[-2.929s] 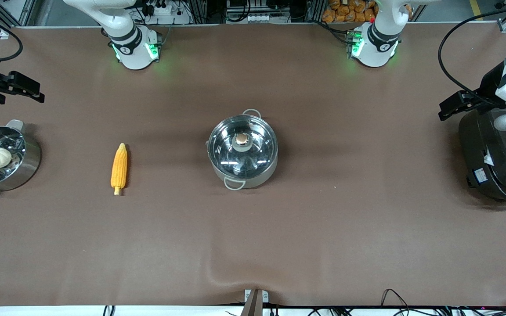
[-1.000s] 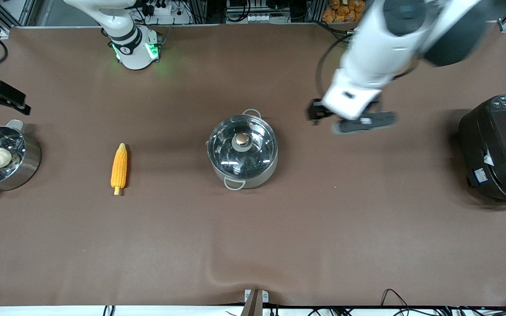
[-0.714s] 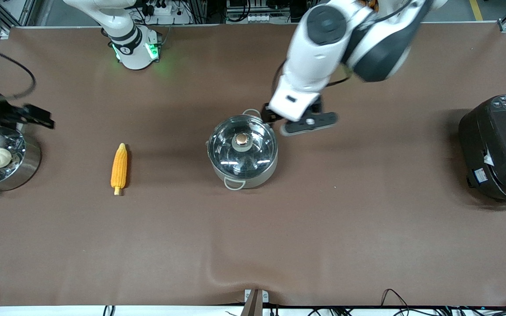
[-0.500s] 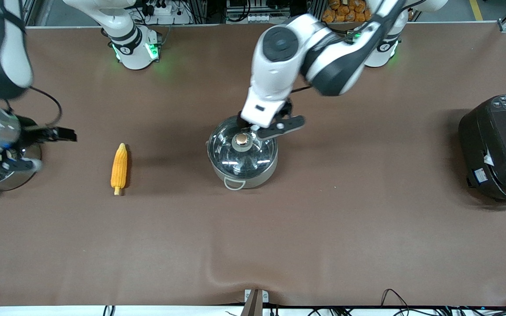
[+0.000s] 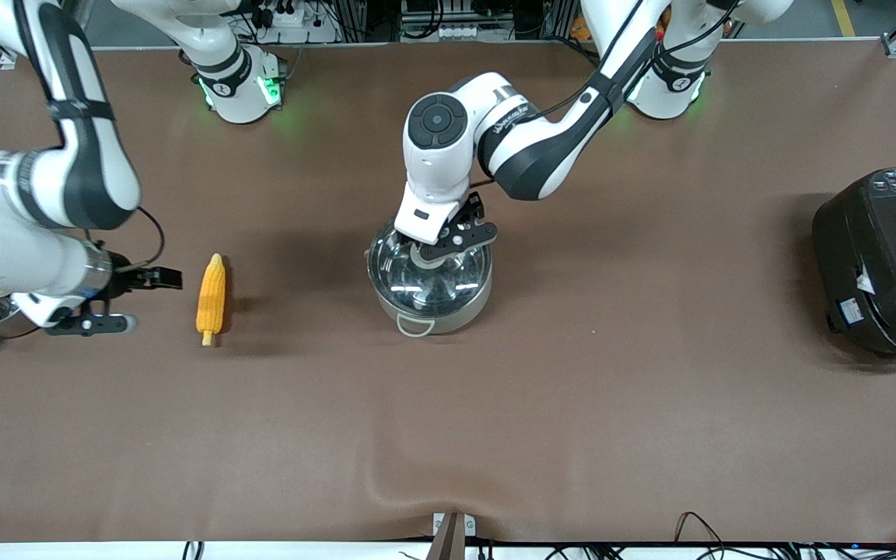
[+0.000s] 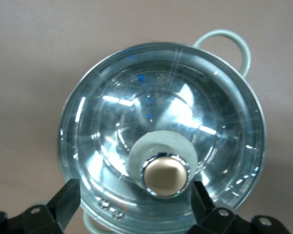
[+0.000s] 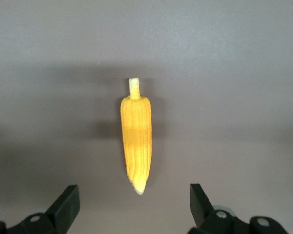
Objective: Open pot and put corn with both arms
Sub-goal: 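Grasp the lid knob with the left gripper while the right gripper grasps the corn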
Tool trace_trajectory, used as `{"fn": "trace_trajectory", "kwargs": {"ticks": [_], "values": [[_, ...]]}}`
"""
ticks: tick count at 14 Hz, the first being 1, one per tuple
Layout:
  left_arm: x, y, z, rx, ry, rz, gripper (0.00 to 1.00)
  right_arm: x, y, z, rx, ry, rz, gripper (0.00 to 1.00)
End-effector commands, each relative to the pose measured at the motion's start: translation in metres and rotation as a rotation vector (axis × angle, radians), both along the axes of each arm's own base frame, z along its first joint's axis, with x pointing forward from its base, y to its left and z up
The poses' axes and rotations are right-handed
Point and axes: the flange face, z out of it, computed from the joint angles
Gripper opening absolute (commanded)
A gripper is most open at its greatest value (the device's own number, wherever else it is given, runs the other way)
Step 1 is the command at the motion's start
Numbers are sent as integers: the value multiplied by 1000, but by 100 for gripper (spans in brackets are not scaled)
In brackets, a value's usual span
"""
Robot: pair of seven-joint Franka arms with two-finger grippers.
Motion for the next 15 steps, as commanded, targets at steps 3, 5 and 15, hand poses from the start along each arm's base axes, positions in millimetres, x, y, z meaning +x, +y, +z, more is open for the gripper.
{"fn": "trace_trajectory", "kwargs": {"ticks": [3,5,15], "values": [[5,-14,-16,-1,-26,20,100,-43,-6,-72,-8,-75,0,100],[6,-15,-19,-2,-27,20,100,-48,-5,-92,-8,-109,2,100],[9,-16,-33,-4,-31,16,55,-52,-4,-142,-8,-145,-4,100]]}}
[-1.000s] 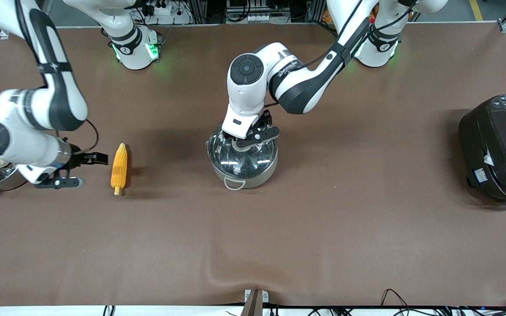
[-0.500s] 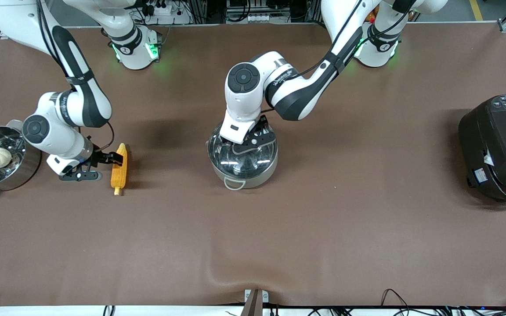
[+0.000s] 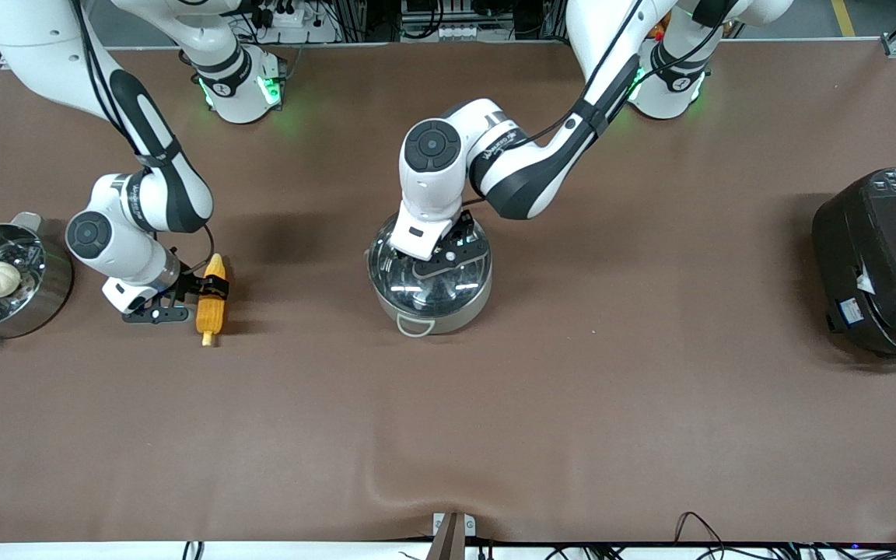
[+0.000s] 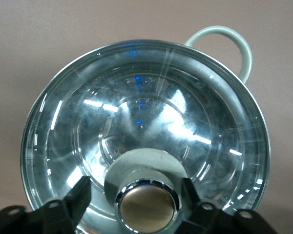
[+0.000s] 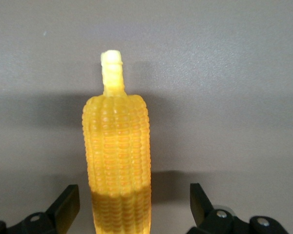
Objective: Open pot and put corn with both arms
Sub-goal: 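Grasp the lid knob with the left gripper while the right gripper grasps the corn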
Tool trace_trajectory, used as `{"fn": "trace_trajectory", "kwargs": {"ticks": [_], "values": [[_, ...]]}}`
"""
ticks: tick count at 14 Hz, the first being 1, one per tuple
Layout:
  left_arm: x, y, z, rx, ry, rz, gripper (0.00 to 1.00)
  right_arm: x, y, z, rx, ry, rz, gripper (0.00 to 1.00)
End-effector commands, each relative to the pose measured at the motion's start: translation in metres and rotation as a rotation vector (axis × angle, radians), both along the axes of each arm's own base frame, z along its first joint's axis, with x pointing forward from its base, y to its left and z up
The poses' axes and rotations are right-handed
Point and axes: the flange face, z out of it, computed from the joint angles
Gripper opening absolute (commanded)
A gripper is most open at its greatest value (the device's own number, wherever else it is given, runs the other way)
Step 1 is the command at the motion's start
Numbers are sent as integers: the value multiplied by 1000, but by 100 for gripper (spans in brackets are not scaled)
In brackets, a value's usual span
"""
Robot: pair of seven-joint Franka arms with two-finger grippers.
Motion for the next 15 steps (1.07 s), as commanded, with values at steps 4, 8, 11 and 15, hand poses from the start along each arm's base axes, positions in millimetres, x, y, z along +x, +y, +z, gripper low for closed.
{"fn": "trace_trajectory", "kwargs": {"ticks": [4,8,11,15], "values": [[1,-7,4,2,-31,8,0,-2,2,0,-2,-6,2,0],[1,0,39,-13,-47,16,0,-3,2,2,-2,-6,7,0],[4,25,98,7,-65,25,0,1,7,29,-1,-14,20,0],[43,120,156,72,-26,-53,0,32,41,96,0,81,73,0]]}}
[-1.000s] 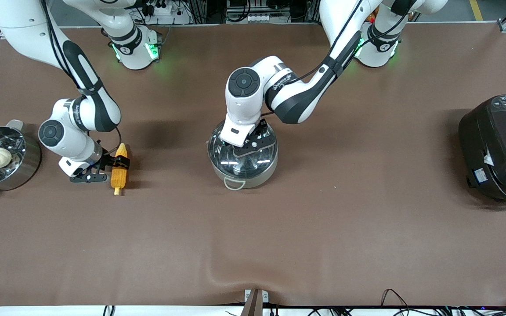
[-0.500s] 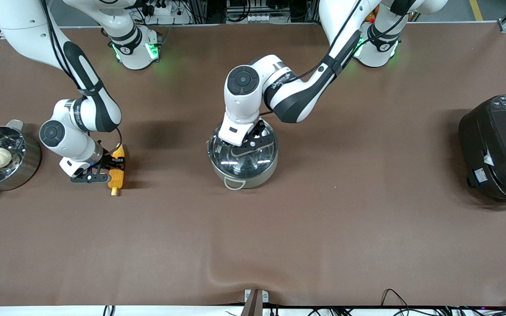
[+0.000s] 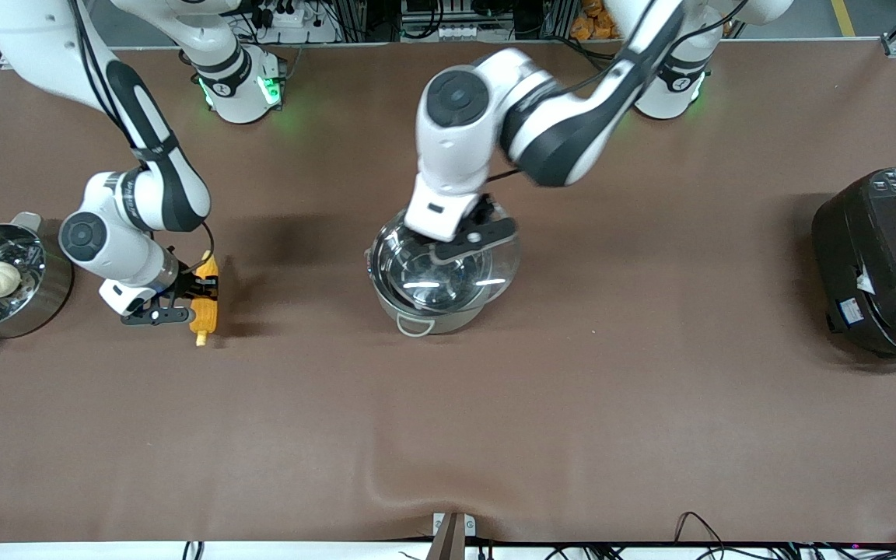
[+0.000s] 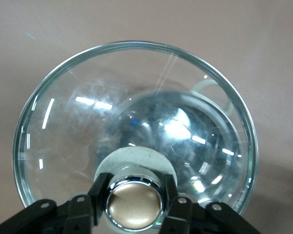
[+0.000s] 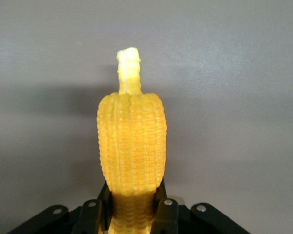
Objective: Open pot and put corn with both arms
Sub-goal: 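Lift the lid off with the left gripper while the right gripper carries the corn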
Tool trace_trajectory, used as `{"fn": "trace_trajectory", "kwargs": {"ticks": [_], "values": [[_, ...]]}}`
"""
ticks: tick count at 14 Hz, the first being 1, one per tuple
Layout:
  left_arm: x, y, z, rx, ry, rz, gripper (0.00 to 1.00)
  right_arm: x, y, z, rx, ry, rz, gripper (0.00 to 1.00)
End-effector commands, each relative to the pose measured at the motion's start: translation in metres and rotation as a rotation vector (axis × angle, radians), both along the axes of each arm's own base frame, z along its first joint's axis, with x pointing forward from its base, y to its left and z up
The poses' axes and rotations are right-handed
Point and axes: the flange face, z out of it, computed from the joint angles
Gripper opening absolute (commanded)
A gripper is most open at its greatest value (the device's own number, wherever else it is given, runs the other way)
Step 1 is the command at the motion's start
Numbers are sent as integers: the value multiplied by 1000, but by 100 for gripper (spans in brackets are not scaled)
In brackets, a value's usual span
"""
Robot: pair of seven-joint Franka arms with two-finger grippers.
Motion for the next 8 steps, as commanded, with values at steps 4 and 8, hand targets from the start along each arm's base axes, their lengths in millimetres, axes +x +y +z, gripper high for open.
{"fn": "trace_trajectory", "kwargs": {"ticks": [4,8], "values": [[68,167,34,69,52,-143,0,30,80,75,-13,39,-12,0],[104,292,-6,67,101,-265,0,26,200,119,57,73,-126,0]]}}
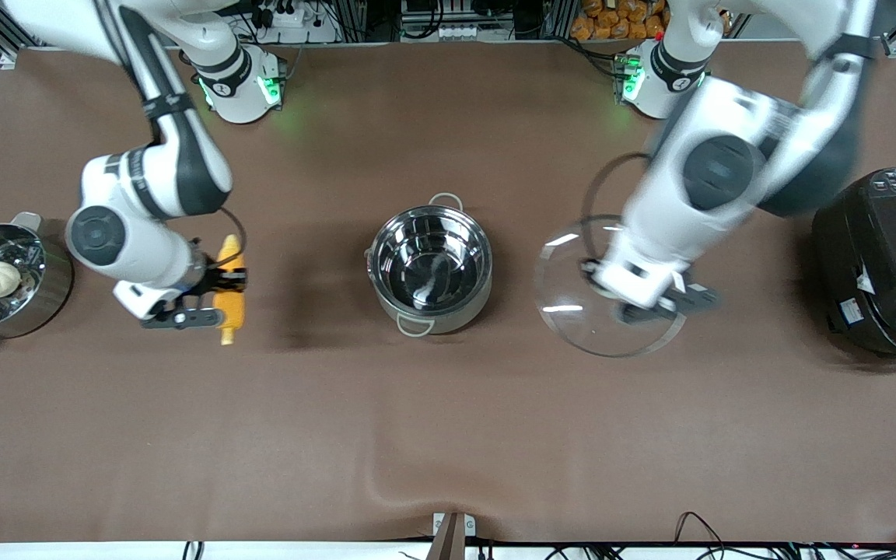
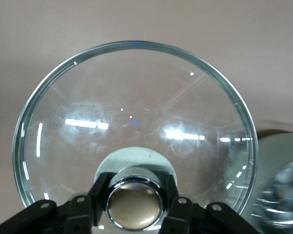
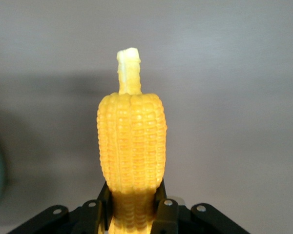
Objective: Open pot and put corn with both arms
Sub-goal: 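Lift the lid off with the left gripper while the right gripper carries the corn, then lower the corn into the pot with the right gripper while the left lowers the lid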
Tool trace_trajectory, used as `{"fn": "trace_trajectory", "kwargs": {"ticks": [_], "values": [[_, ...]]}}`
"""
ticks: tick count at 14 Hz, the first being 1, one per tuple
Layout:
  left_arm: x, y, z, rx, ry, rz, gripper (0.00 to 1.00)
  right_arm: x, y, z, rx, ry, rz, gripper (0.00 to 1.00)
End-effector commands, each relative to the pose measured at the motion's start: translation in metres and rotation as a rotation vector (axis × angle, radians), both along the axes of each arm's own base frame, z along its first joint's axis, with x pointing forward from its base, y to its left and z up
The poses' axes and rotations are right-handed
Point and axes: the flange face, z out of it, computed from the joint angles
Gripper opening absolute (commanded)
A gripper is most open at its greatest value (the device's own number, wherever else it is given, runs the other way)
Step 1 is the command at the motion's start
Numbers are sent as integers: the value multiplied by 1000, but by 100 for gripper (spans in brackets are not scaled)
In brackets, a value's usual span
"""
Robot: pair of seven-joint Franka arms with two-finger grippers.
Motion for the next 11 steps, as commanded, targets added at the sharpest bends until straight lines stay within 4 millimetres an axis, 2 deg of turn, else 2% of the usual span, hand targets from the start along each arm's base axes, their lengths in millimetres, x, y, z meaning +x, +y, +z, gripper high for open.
{"fn": "trace_trajectory", "kwargs": {"ticks": [1,3,4,5,6,8,11], "values": [[-3,56,-22,-18,16,-37,0,-3,94,22,57,11,-80,0],[-7,79,-59,-24,31,-24,0,-13,154,24,46,8,-169,0],[-12,91,-79,-28,22,-24,0,-24,188,28,52,4,-182,0],[-17,107,-102,-34,14,-21,0,-31,211,32,61,0,-180,0],[-22,123,-122,-40,2,-13,0,-35,229,34,67,-3,-183,0],[-37,129,-158,-49,-15,-28,0,-40,261,33,78,-4,-221,0],[-50,136,-189,-58,-31,-18,0,-53,299,7,53,11,-225,0]]}}
